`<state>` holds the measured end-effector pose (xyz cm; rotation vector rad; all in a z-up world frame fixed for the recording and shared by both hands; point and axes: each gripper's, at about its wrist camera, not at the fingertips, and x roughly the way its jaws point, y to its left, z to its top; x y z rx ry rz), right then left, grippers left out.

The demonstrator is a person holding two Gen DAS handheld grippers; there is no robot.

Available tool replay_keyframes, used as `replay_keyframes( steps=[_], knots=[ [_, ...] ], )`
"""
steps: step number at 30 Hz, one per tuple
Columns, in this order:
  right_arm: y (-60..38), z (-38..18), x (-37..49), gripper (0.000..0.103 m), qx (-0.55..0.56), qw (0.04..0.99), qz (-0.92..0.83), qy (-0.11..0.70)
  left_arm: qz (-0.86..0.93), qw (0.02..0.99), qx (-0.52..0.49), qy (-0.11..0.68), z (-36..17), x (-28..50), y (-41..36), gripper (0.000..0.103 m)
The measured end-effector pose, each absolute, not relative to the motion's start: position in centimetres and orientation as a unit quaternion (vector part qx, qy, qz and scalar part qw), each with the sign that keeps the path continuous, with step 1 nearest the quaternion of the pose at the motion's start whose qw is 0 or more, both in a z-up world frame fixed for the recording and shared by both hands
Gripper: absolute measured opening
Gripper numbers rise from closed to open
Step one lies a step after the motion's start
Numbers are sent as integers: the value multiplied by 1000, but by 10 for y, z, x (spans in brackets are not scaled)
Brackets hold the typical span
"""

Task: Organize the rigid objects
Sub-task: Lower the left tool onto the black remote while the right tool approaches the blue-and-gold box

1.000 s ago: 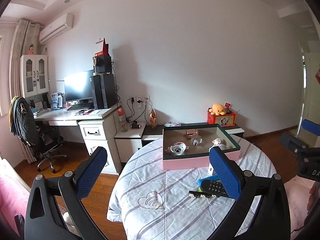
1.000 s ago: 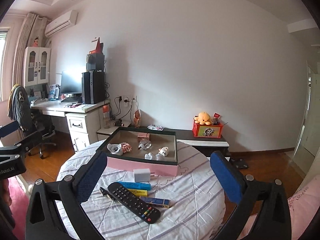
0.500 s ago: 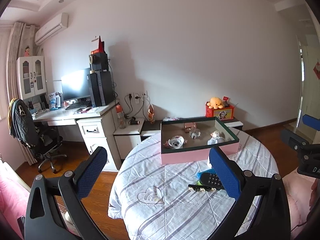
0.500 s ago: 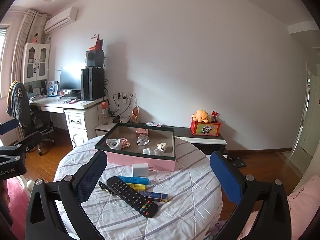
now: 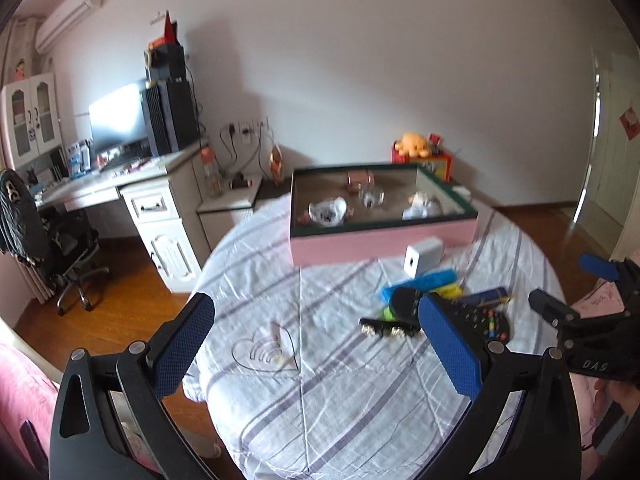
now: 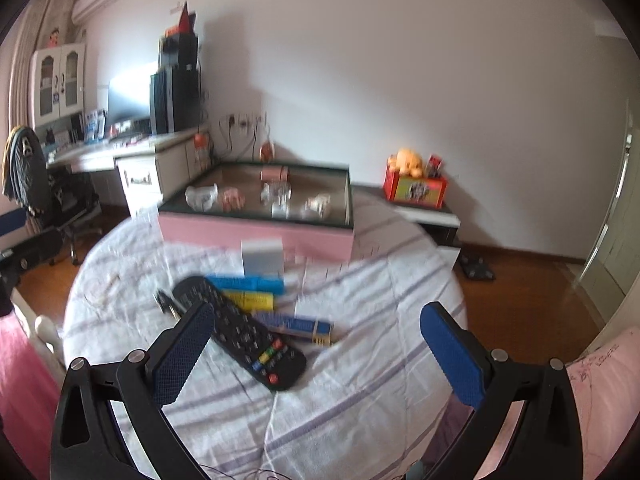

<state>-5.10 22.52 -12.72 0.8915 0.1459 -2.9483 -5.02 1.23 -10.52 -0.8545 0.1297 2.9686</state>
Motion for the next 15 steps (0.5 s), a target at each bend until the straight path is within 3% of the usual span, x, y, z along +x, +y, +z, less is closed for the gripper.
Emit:
replay_keyframes(
  steps=[15],
  knots=[
    [266,-164,-89,103,338,6,-941,22,934,92,-343,34,-149,-93,72,103]
  ],
)
